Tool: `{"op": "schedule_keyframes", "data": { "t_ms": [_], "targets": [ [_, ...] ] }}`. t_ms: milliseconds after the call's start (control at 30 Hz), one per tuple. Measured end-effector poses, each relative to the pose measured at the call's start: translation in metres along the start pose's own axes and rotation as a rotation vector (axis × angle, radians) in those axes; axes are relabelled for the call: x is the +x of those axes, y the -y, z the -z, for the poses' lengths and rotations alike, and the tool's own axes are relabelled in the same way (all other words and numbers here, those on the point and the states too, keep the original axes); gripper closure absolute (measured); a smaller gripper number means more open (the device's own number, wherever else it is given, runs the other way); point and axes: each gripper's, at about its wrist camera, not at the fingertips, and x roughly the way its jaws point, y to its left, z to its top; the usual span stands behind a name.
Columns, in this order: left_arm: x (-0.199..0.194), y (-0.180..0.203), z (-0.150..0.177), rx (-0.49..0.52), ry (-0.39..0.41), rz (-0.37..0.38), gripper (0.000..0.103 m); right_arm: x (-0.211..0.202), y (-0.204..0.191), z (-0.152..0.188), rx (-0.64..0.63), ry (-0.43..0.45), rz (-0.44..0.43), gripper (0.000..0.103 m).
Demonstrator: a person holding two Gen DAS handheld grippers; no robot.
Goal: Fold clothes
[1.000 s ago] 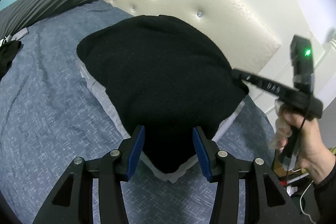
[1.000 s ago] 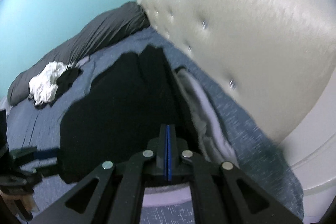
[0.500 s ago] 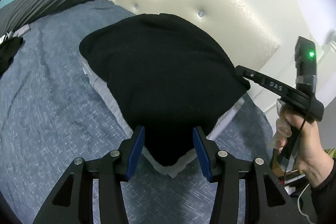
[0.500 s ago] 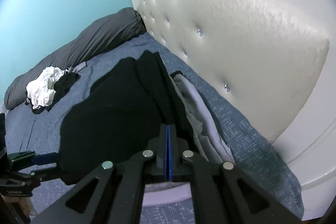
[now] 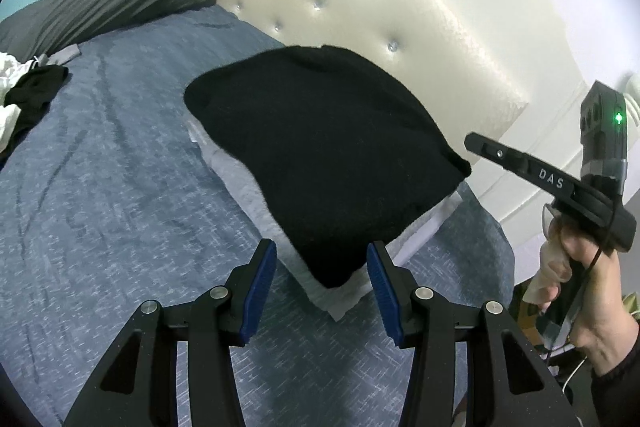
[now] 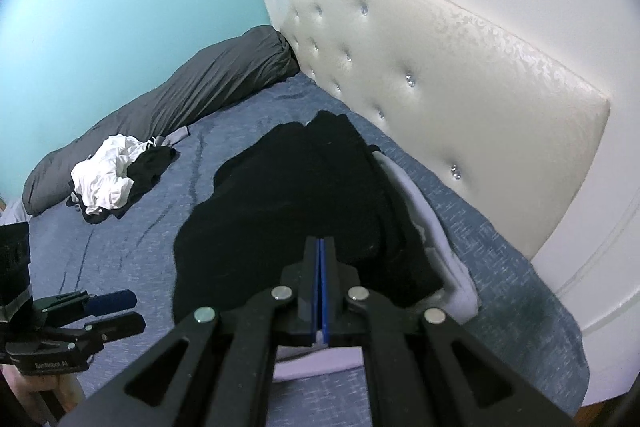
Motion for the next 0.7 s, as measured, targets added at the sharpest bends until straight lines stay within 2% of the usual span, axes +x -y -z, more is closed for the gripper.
{"op": "schedule_keyframes", "data": {
  "t_ms": [700],
  "targets": [
    [-0.093,0.01,0.009,0.008,0.085,-0.013,0.052,-0.071,-0.053,0.011,-0.003,0.045,0.001,0.102]
  ]
}}
